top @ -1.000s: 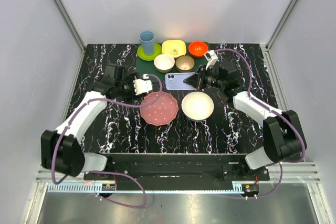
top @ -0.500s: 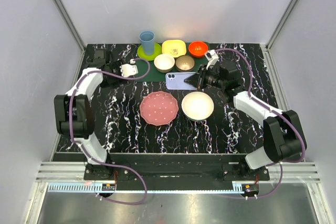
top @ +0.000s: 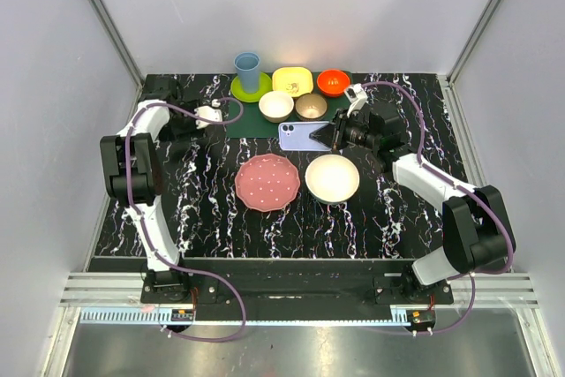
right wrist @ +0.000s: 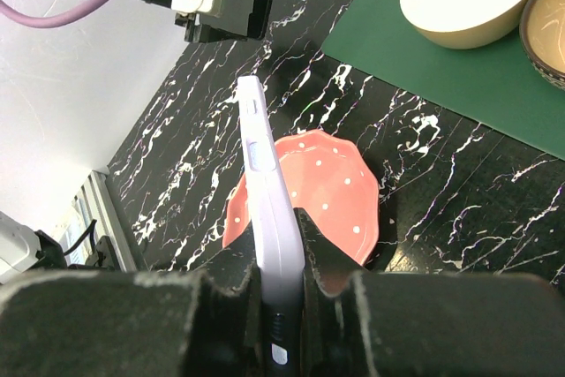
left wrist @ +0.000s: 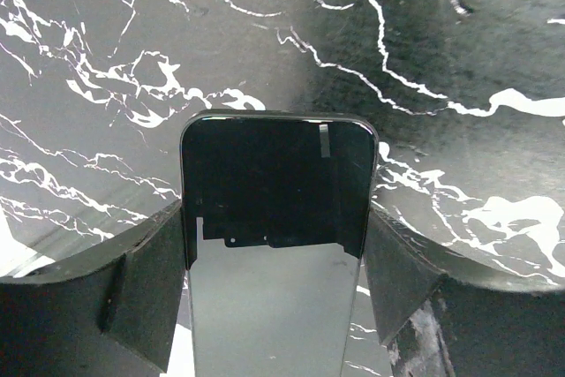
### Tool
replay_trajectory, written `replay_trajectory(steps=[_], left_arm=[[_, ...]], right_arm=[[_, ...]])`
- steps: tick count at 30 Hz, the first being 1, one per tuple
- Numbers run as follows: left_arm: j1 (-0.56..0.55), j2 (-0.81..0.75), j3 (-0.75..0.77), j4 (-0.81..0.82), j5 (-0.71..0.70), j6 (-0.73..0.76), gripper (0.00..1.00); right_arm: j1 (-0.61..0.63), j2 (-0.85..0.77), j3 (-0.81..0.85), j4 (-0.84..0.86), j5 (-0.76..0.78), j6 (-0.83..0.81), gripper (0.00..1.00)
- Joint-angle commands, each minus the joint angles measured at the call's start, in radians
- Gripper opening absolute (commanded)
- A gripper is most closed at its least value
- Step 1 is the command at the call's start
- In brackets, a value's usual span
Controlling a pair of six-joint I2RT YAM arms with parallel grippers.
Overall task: Take the phone out of the phone case
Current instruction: Place the phone at the center of the board.
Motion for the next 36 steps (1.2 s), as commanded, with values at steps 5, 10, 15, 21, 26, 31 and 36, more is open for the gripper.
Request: replay_trajectory(steps=[5,10,15,21,26,31,36], left_arm=[[0.023,0.061,0.098,-0.035,0.056,0.132,0.00],[0.021,0.102,0.118,-0.037,0.070,0.183,0.00],[0.021,0.140,0.153,-0.037,0.076,0.200,0.00],[0.021,0.180,0.185,-0.035,0.070,0.201,0.00],[0.021,0.203,0.193,-0.037,0.061,0.206,0.10],[0.020,0.203,0.188,-0.035,0.055,0.203,0.17],[0.020,0.200,0.184,-0.035,0.050,0.194,0.30]], right_arm=[[-0.009,-0.010,0.015,0.064,-0.015,0.008,0.00],[-0.009,-0.004,0.016,0.067,-0.017,0.010,0.00],[-0.009,0.002,0.018,0.068,-0.017,0.010,0.00],[-0.009,0.013,0.019,0.070,-0.021,0.013,0.00],[-0.009,0.023,0.022,0.071,-0.024,0.017,0.00],[-0.009,0.022,0.022,0.074,-0.026,0.017,0.00],[-0.009,0.020,0.022,0.074,-0.027,0.019,0.00]])
